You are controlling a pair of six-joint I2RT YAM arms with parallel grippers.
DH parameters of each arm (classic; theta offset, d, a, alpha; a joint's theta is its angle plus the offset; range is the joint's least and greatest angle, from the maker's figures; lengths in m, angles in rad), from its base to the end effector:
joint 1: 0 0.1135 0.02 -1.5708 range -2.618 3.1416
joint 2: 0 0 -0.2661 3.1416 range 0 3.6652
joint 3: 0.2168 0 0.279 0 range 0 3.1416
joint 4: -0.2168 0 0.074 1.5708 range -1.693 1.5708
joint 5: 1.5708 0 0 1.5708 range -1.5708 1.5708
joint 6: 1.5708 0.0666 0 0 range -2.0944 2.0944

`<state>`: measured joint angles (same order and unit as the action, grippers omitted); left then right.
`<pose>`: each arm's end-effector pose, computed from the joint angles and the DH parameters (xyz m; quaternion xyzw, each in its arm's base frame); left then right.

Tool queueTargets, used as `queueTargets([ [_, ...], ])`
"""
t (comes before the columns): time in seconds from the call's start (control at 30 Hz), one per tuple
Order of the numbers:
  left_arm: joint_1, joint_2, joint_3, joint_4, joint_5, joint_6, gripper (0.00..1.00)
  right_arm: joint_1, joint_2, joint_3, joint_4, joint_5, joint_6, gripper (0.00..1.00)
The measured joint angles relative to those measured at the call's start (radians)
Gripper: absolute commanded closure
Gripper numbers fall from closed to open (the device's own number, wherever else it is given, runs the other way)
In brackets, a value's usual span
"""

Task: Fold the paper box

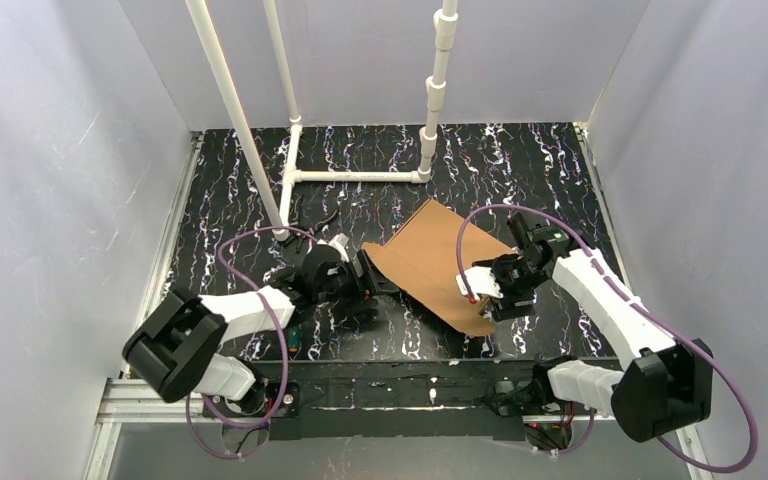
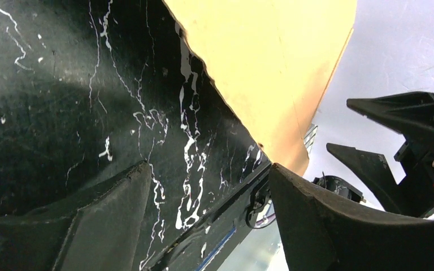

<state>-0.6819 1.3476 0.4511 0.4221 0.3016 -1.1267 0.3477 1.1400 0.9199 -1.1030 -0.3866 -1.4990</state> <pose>0.2208 -0.2048 0.1348 -0.1097 0.8403 -0.4842 0.2178 0.1994 0.0990 0.2228 -0.7911 0.5685 0.0939 0.2055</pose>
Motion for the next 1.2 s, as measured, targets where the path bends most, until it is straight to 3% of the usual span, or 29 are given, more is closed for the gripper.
queueTargets([
  [0.17,0.000,0.100,0.036,0.029,0.010,-0.012,0.28,-0.001,0.050,0.000,-0.038,0.007,-0.132,0.22],
  [0.5,0.000,0.246,0.105,0.121,0.036,-0.061,0.52,-0.005,0.050,-0.035,0.033,-0.028,-0.142,0.25],
  [0.77,0.000,0.319,0.106,0.215,0.052,-0.112,0.70,-0.007,0.073,-0.053,0.052,-0.042,-0.146,0.36],
  [0.9,0.000,0.336,0.106,0.242,0.059,-0.129,0.74,-0.007,0.099,-0.055,0.054,-0.043,-0.153,0.37],
  [1.2,0.008,0.350,0.105,0.281,0.068,-0.137,0.74,-0.008,0.101,0.002,0.021,-0.117,-0.103,0.35],
])
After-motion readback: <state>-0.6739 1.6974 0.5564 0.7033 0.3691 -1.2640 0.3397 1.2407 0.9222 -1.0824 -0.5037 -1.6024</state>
